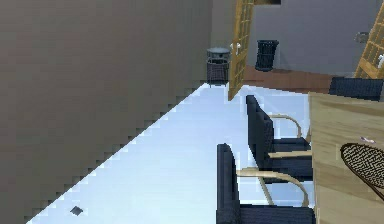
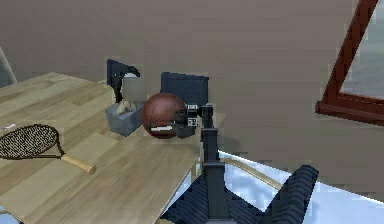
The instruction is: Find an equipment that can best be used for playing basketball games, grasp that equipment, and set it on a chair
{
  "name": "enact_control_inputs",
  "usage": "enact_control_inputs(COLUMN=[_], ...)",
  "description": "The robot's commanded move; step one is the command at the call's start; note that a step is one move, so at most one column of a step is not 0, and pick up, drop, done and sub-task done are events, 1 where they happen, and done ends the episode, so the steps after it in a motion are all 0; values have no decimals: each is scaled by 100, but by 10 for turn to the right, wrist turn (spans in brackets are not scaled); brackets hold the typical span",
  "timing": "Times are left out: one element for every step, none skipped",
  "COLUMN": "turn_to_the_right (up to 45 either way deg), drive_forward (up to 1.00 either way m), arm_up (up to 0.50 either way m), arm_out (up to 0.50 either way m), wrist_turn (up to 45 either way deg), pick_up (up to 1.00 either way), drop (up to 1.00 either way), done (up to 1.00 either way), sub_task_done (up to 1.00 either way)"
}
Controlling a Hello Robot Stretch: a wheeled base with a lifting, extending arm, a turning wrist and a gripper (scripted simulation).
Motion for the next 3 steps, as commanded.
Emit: enact_control_inputs(turn_to_the_right=[0,0,0], drive_forward=[0,0,0], arm_up=[10,10,0], arm_out=[0,0,0], wrist_turn=[0,0,-450], pick_up=[0,0,0], drop=[0,0,0], done=[0,0,0], sub_task_done=[0,0,0])
